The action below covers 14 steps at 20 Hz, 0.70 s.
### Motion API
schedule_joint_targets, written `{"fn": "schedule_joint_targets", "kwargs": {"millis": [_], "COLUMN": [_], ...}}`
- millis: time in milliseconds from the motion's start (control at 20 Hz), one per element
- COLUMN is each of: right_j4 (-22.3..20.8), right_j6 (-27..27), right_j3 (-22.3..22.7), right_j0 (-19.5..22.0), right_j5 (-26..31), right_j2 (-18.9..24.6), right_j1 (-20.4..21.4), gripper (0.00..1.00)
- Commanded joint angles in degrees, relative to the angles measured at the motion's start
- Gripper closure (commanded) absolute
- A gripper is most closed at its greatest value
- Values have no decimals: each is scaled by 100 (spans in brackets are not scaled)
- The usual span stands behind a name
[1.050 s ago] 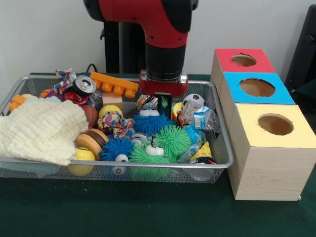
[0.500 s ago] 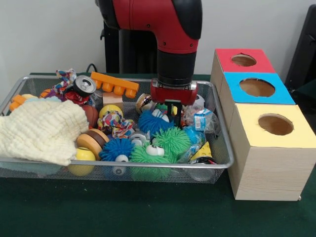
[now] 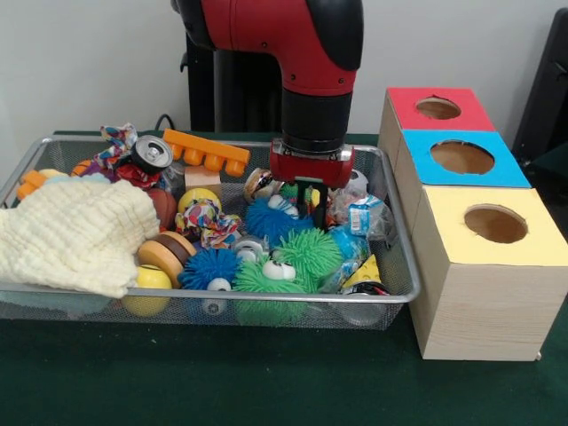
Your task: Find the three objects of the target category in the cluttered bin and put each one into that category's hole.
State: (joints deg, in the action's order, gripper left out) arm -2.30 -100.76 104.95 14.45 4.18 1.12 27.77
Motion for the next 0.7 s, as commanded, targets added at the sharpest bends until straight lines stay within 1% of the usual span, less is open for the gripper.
{"fn": "schedule_joint_targets", "kwargs": {"millis": [50,150,200,300,550,700], "right_j4": [623,708,713,795,869,859], "right_j6": [-1390,-1372,-1270,-1247,-1095,-1031], "right_j3": [107,87,29,11,-85,-107], "right_j0": [-140,-215,-254,-302,-370,-341], "right_j5": [322,382,532,636,1033,1130], "right_j2": [360,314,295,248,115,70], "right_j1": [-123,-71,-31,28,223,265], "gripper": [0,0,0,0,0,0]}}
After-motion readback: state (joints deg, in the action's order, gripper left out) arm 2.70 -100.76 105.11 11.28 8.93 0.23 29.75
